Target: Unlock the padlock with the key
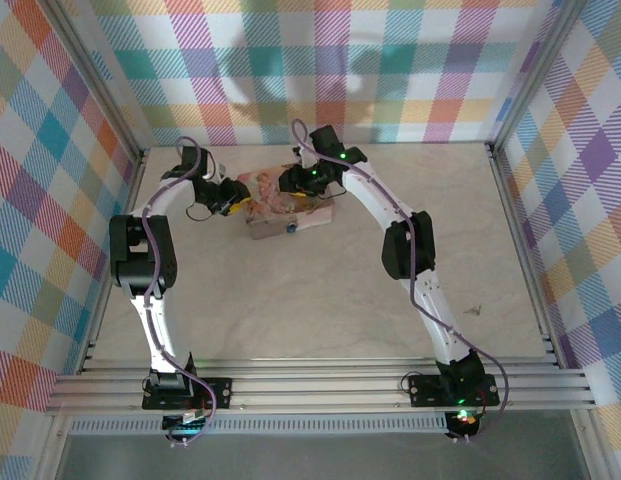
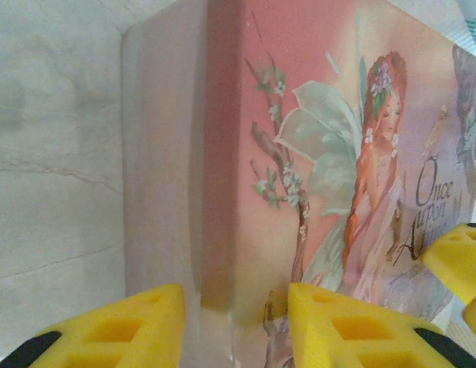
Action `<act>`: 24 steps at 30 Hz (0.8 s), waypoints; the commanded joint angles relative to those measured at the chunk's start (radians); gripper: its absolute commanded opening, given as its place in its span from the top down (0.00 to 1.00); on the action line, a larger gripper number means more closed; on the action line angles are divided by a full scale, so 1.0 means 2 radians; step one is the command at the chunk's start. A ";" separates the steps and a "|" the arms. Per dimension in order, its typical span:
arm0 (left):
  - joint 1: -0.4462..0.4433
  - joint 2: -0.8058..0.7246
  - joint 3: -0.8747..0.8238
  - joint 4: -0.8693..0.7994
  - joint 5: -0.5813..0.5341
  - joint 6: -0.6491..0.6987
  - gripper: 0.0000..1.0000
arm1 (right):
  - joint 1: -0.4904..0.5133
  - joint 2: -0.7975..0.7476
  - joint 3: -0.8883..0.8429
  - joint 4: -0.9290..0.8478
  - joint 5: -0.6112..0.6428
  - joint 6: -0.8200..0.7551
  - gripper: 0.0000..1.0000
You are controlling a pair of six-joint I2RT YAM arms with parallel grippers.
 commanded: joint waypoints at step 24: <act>-0.049 -0.171 -0.188 -0.001 -0.003 -0.038 0.56 | -0.064 -0.144 -0.143 -0.117 0.097 -0.039 0.31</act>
